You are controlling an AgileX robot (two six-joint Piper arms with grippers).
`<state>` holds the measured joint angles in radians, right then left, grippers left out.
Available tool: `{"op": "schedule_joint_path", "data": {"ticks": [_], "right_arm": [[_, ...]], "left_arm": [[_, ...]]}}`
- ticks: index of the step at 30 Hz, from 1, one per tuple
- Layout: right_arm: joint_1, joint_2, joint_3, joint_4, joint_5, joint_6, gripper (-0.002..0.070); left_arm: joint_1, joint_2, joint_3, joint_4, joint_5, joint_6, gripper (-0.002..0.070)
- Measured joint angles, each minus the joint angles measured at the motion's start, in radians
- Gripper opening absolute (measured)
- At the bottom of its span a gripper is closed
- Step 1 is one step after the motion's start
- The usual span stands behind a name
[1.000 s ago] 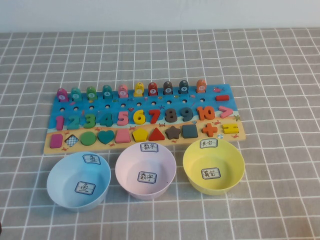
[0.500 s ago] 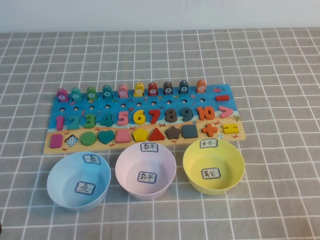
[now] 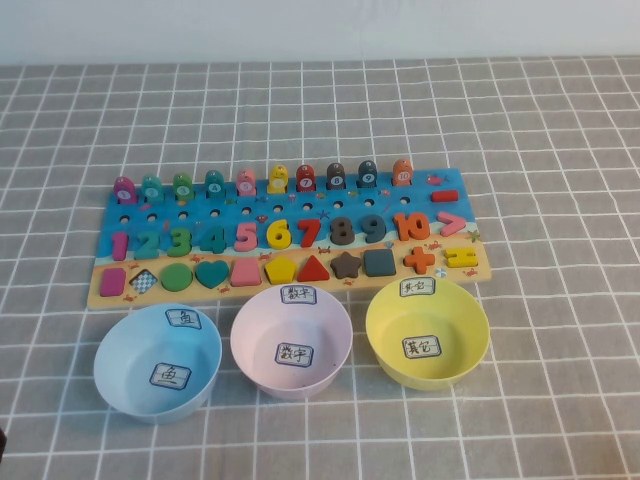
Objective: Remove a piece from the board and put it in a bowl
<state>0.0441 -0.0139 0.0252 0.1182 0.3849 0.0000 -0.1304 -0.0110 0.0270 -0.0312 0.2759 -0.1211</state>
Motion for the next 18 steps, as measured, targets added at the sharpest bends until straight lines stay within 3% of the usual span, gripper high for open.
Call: {"op": "schedule_joint_path", "data": {"ticks": [8,18], "right_arm": [[0.000,0.000,0.000,0.000,0.000,0.000,-0.0017],[0.000,0.000,0.000,0.000,0.000,0.000,-0.0017]], "left_arm": [[0.000,0.000,0.000,-0.178,-0.115,-0.156,-0.0005],[0.000,0.000,0.000,-0.183,-0.154,-0.199,-0.0005]]}}
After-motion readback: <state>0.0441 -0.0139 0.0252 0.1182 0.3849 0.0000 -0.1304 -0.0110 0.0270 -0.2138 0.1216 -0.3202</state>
